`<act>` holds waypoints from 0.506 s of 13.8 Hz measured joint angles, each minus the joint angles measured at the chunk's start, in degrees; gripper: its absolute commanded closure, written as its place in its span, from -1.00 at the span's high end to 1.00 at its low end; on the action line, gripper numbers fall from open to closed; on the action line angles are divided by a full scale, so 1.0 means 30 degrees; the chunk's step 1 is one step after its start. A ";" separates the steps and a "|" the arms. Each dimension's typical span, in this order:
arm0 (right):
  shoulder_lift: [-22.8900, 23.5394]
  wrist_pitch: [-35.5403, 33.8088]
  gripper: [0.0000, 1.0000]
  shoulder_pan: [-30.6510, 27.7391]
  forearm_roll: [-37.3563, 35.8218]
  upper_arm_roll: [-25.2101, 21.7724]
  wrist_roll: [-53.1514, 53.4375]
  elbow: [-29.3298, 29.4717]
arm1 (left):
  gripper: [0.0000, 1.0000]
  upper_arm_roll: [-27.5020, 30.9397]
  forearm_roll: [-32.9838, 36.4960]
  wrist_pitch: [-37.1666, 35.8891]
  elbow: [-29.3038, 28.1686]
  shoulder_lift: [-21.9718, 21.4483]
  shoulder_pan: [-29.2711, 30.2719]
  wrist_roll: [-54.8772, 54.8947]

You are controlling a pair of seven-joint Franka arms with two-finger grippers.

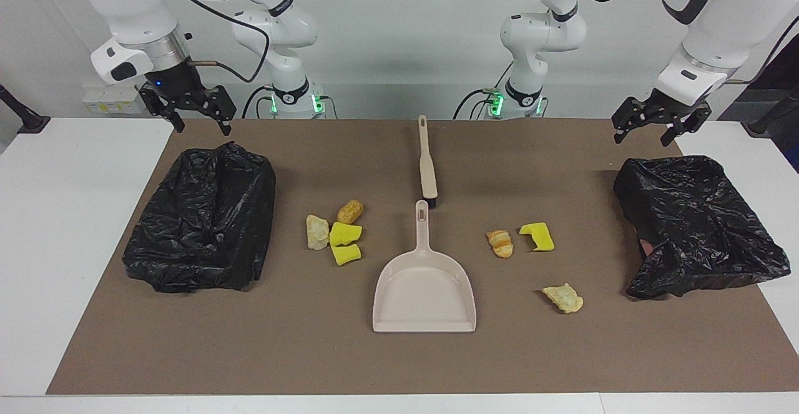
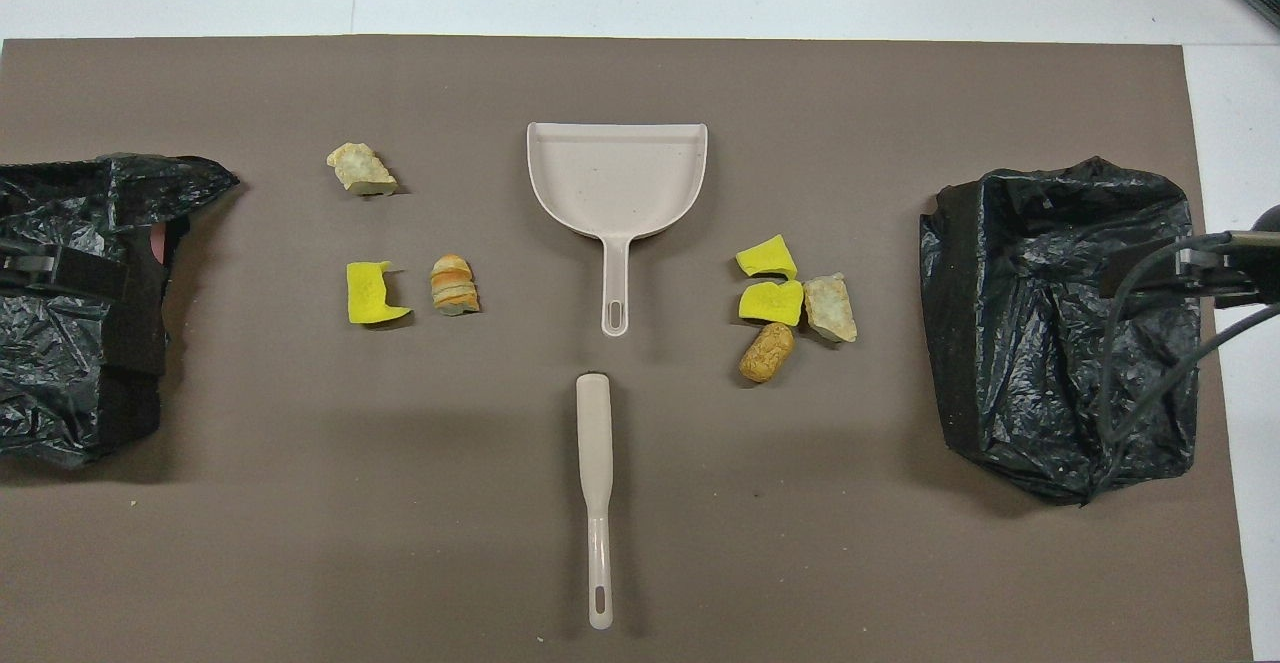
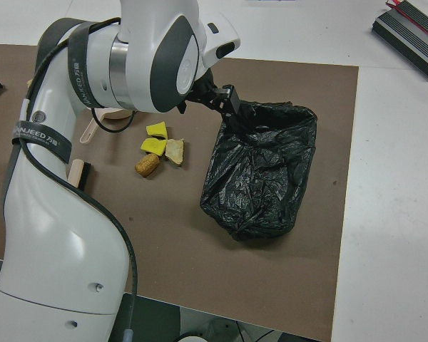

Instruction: Sweep and dump trash in bin

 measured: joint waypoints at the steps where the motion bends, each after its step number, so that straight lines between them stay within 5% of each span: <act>1: 0.0000 0.0000 1.00 -0.0029 0.0000 -0.0020 0.0000 0.0001 | 1.00 -0.0071 0.0000 -0.0083 0.0000 0.0000 -0.0012 -0.0002; 7: -0.0010 -0.1146 1.00 -0.0415 -0.0003 -0.0412 -0.0188 0.0472 | 1.00 -0.0075 0.0000 -0.0107 0.0000 0.0000 0.0021 -0.0002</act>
